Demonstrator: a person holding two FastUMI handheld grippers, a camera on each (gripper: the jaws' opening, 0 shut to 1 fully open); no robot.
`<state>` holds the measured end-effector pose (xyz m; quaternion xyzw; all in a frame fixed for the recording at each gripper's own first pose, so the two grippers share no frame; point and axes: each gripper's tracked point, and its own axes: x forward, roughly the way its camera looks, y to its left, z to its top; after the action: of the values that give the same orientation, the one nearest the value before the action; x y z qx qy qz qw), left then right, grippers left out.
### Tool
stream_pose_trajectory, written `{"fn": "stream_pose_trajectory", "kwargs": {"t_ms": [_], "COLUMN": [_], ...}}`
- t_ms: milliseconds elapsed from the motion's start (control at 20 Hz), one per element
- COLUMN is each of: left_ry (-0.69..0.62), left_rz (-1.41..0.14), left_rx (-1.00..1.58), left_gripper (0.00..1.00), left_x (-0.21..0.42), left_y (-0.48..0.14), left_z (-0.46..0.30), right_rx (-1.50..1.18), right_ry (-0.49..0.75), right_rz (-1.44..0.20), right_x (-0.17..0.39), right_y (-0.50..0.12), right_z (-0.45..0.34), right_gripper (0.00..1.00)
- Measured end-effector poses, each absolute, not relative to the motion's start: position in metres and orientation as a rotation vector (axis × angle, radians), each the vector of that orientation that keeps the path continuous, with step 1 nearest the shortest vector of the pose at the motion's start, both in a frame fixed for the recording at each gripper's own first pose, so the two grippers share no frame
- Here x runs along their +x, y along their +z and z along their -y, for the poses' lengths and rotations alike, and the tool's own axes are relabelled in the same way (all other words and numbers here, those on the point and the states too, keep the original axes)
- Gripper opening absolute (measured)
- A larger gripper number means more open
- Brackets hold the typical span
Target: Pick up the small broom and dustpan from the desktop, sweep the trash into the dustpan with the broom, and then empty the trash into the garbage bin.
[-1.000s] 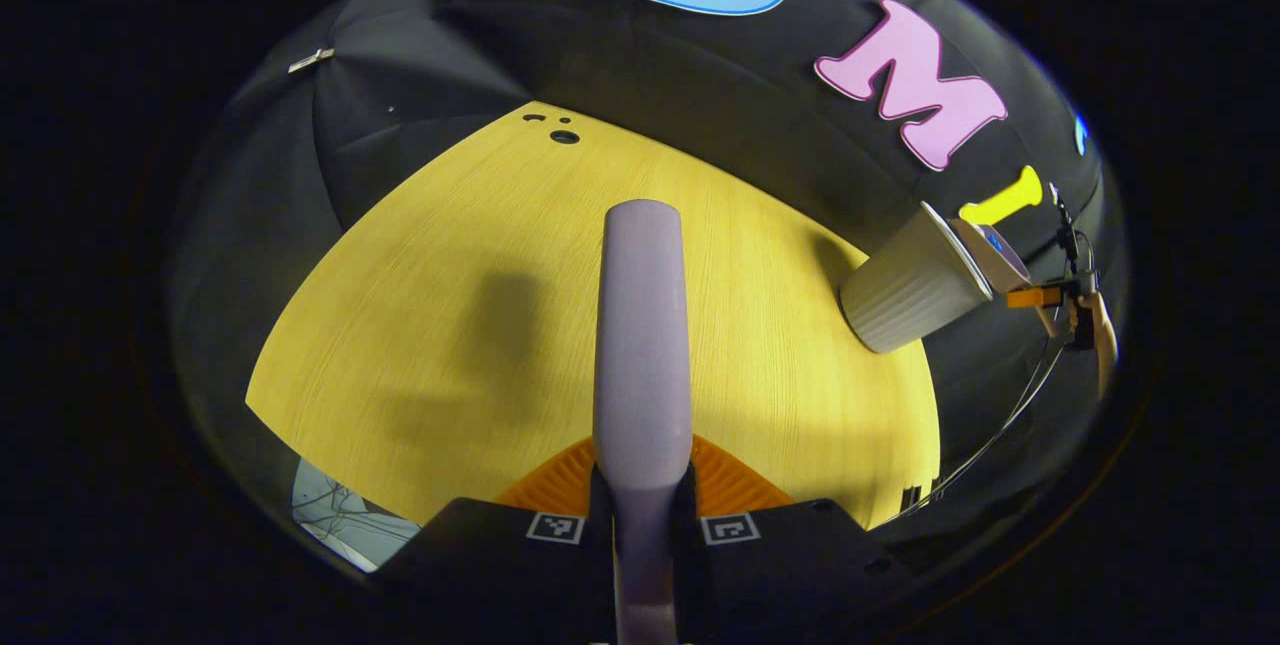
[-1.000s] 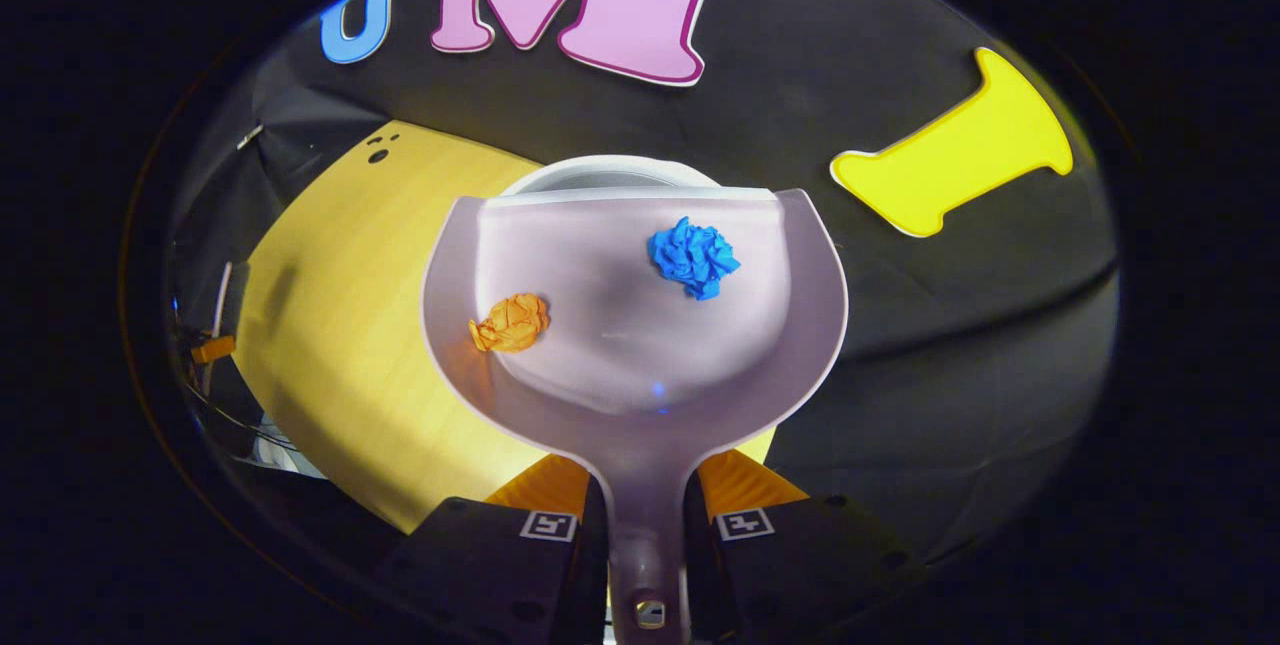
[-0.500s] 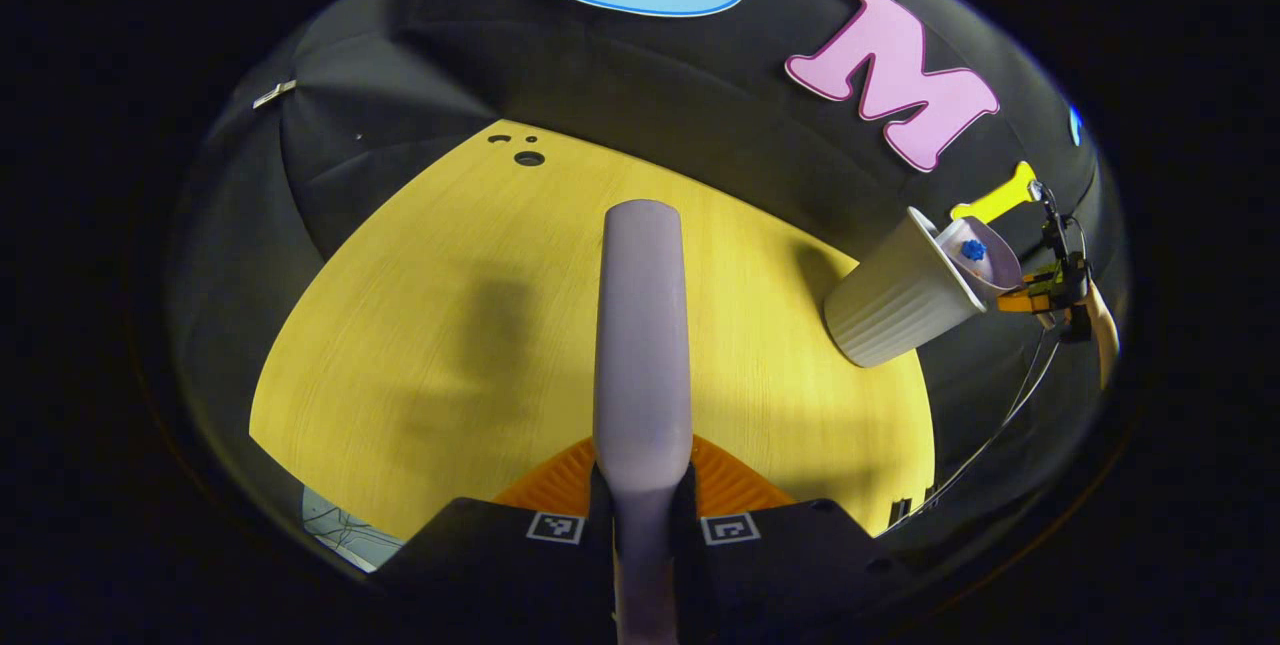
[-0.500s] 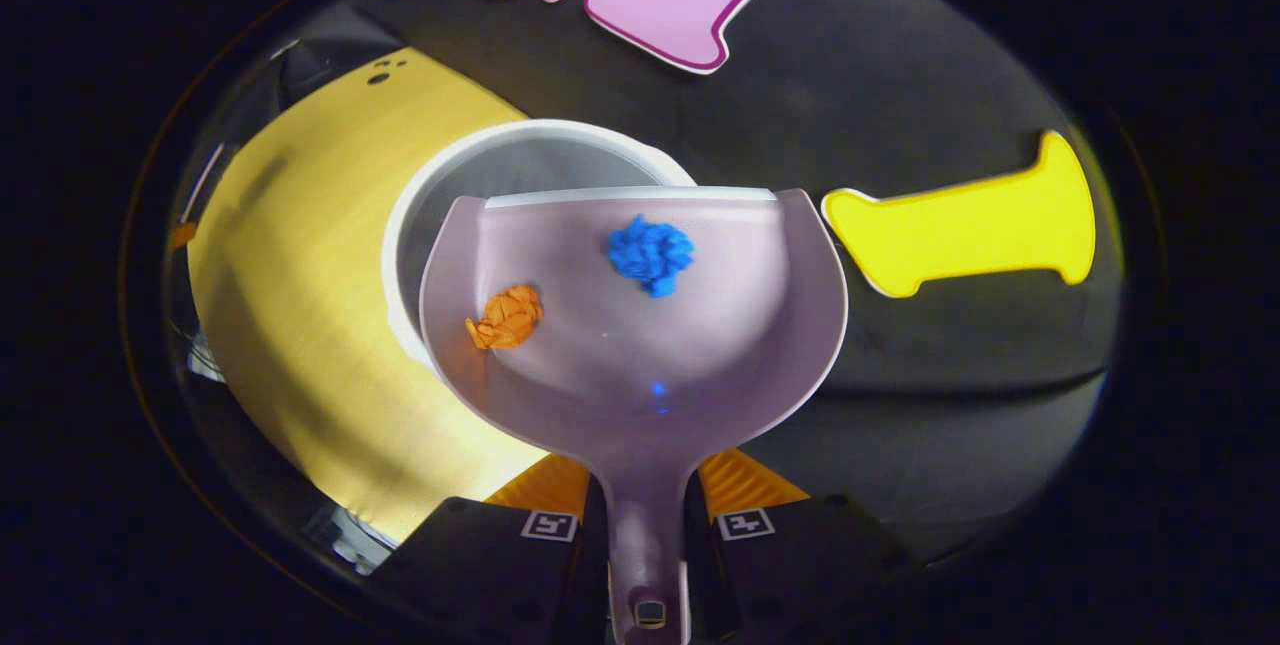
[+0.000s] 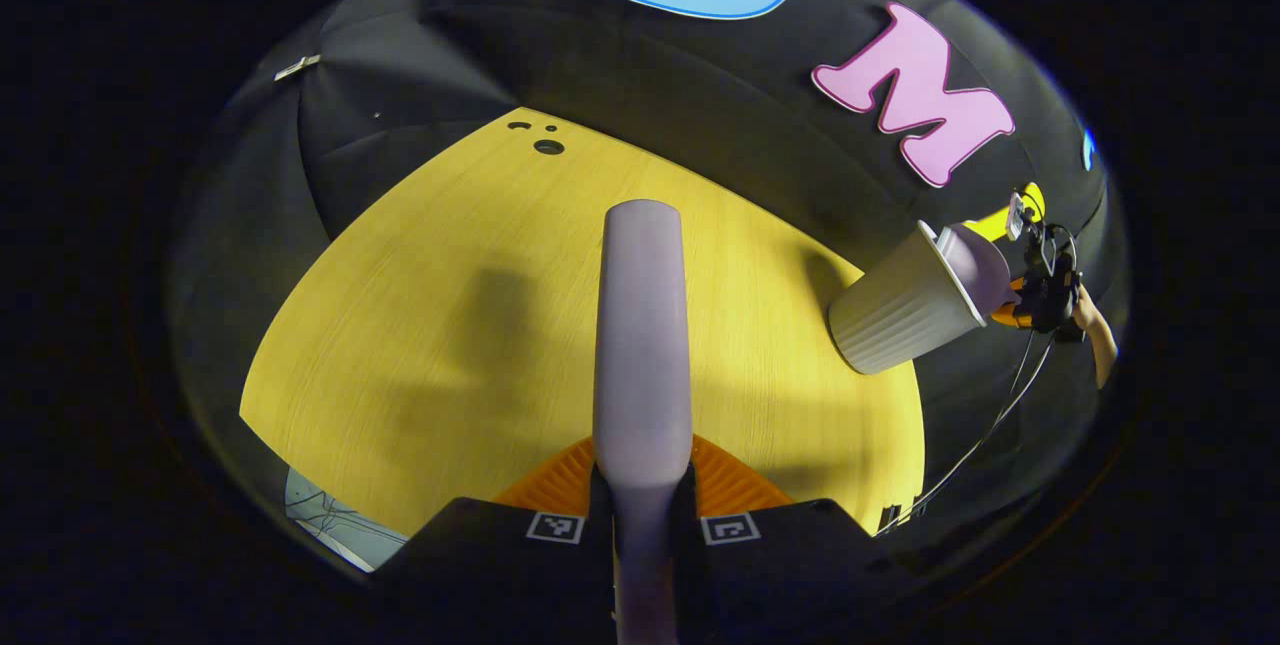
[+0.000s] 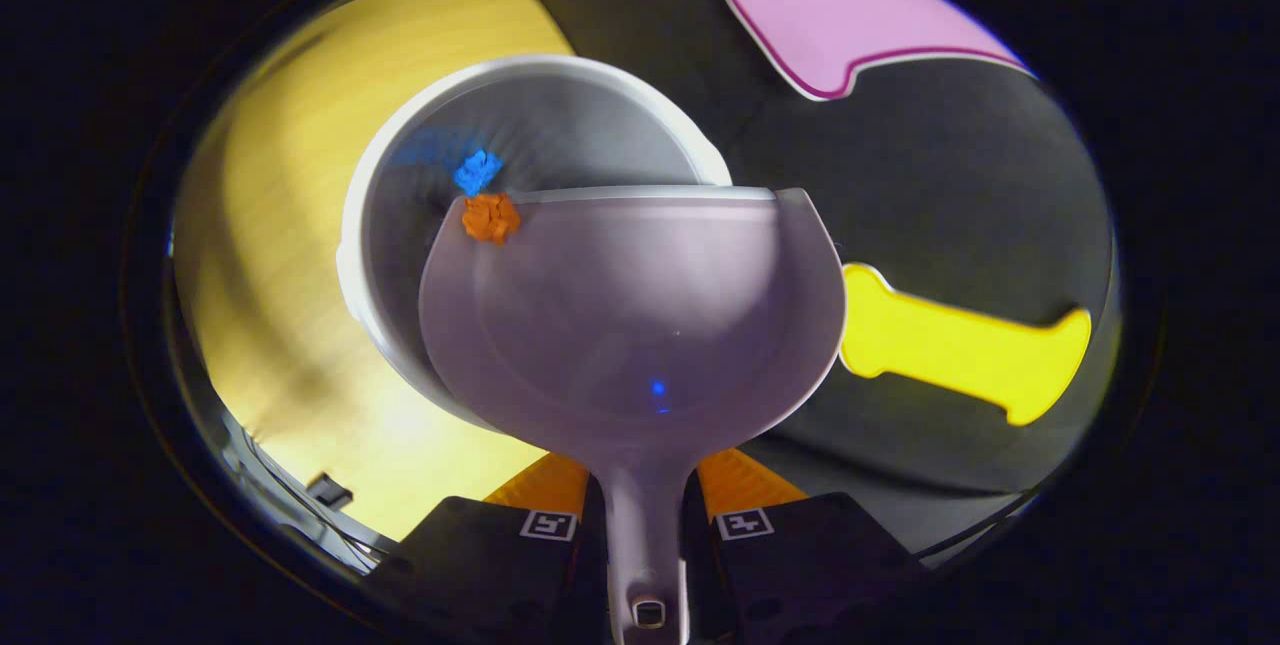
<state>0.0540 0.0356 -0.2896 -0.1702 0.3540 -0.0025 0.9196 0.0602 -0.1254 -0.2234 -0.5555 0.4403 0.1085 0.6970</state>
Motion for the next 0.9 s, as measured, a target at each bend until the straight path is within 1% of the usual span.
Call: {"fn": "stream_pose_trajectory", "kwargs": {"t_ms": [50,300,450,550,600,650,800,850,900], "left_ry": [0.002,0.020,0.023,0.018,0.026,0.049,0.087,0.088,0.083], "left_rz": [-0.725,-0.718,-0.710,-0.697,-0.695,-0.692,-0.656,-0.638,-0.619], "left_rx": [-0.350,-0.347,-0.324,-0.310,-0.295,-0.270,-0.249,-0.237,-0.219], "left_gripper": [0.29,0.28,0.28,0.28,0.28,0.28,0.28,0.28,0.28], "left_x": [0.052,0.043,0.041,0.039,0.038,0.039,0.046,0.049,0.052], "left_y": [-0.289,-0.288,-0.285,-0.282,-0.282,-0.283,-0.272,-0.265,-0.260], "left_z": [-0.039,-0.048,-0.049,-0.048,-0.049,-0.054,-0.056,-0.054,-0.052], "right_rx": [-1.271,-1.401,-1.412,-1.356,-1.314,-1.268,-1.067,-0.987,-0.910], "right_ry": [0.245,0.222,0.194,0.152,0.130,0.109,0.036,0.015,-0.002], "right_rz": [-0.980,-0.940,-0.921,-0.916,-0.910,-0.896,-0.893,-0.892,-0.885], "right_x": [0.061,0.062,0.062,0.062,0.063,0.062,0.052,0.047,0.044], "right_y": [-0.225,-0.230,-0.228,-0.219,-0.211,-0.203,-0.194,-0.191,-0.190], "right_z": [0.126,0.131,0.133,0.131,0.131,0.131,0.137,0.138,0.138], "right_gripper": [0.35,0.36,0.36,0.36,0.39,0.36,0.36,0.33,0.35]}}
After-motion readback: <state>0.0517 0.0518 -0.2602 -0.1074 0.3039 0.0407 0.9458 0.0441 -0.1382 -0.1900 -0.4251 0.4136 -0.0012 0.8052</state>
